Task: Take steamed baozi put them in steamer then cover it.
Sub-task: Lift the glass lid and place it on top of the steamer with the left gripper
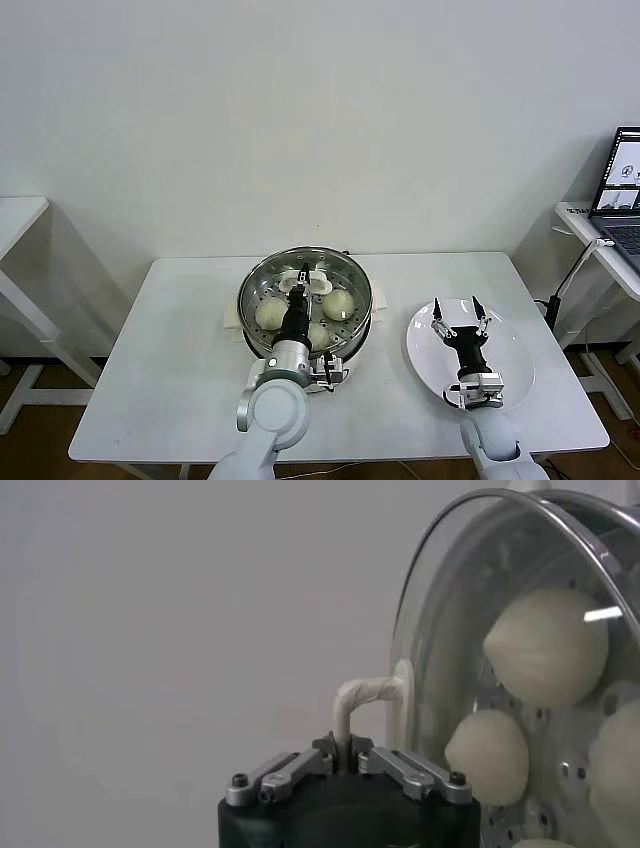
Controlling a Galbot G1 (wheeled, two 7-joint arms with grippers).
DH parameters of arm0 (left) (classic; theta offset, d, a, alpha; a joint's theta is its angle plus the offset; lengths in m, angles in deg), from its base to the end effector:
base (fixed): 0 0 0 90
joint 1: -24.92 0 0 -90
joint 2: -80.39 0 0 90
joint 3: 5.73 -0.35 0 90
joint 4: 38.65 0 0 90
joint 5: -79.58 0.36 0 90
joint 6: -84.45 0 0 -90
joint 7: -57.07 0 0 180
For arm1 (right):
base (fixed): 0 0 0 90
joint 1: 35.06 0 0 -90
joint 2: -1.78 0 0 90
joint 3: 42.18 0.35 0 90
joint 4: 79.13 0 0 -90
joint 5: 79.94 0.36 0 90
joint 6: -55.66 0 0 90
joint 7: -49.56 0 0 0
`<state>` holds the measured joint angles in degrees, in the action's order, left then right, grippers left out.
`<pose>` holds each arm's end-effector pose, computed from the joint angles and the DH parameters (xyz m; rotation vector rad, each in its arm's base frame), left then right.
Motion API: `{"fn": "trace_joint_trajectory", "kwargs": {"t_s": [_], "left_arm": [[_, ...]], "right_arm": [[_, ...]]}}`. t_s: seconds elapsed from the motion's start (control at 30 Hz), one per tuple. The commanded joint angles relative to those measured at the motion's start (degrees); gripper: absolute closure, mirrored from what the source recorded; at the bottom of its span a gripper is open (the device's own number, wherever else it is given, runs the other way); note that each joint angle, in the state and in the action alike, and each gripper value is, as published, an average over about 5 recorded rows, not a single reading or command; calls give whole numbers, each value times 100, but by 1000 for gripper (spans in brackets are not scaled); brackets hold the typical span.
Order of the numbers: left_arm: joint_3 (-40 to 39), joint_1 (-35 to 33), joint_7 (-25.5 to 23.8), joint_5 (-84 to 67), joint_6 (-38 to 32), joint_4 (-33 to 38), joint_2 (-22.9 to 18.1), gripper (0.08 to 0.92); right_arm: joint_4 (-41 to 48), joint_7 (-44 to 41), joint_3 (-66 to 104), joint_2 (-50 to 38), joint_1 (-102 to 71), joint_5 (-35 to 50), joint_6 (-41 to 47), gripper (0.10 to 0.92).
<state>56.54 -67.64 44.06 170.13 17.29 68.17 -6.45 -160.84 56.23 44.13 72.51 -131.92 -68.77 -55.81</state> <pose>0.2934 -0.1465 -0.2677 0.1089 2.2317 2.1157 0.3067 -0.1110 -0.4266 0.0868 3.0284 -0.1964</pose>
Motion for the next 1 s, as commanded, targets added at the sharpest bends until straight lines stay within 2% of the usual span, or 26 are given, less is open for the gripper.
{"fn": "trace_joint_trajectory", "kwargs": {"t_s": [0.03,0.77,0.87,1.0], "left_arm": [[-10,4,-39,119,10,-88,-39,813],[54,-103,-6,322,-143,-76,-55,813],[65,-130,-3,312,-142,8,-50,774],[63,-194,-16,244,-129,231,-2,665]], "right_arm": [[4,3,-3,15,10,0,-7,203],[0,5,12,11,7,5,-11,203],[7,3,9,13,0,3,-14,203],[0,3,6,13,5,3,-13,203]]}}
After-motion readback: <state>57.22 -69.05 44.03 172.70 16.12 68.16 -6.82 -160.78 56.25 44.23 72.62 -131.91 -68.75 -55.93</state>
